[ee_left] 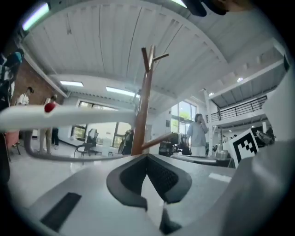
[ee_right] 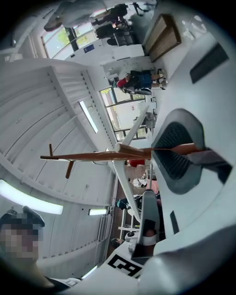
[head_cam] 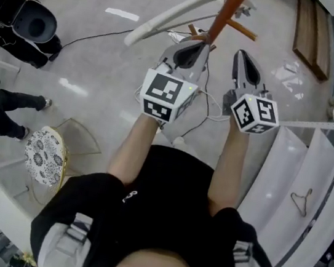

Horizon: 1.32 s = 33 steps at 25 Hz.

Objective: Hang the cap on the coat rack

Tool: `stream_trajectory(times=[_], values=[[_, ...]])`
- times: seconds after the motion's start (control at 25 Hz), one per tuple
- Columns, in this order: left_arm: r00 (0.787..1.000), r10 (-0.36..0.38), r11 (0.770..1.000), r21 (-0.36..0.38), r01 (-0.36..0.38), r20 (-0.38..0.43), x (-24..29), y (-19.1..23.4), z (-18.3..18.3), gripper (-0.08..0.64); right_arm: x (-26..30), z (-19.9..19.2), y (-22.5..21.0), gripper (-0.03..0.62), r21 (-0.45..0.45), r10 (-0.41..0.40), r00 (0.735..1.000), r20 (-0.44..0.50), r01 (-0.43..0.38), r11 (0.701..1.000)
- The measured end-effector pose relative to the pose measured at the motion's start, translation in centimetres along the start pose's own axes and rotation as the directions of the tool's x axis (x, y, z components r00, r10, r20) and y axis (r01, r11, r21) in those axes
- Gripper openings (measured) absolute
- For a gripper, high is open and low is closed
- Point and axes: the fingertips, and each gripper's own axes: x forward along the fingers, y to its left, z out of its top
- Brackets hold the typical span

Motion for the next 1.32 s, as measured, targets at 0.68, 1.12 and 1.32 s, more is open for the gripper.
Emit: stream_trajectory(times=[0.68,1.12,1.32], values=[[0.975,0.216,0.973,0.067,-0.219,0.046,0.0,2.3,3.3,-0.002,-3.2,1.5,-2.8,-0.002,-0.090,-0.039,0.998,-0.045,0.035,0.995],[0.967,0.254,0.964,0.077,-0.255,0.022,-0.7,3.3,2.3,-0.002,-2.1,0.8,-1.5,0.000,-0.072,0.042,0.998,-0.047,-0.045,0.996],[0.974,0.223,0.970,0.094,-0.225,0.027,-0.4,2.6,2.4,-0.002,-1.8,0.3,-1.1,-0.001,-0.067,0.073,0.996,-0.051,-0.076,0.995]])
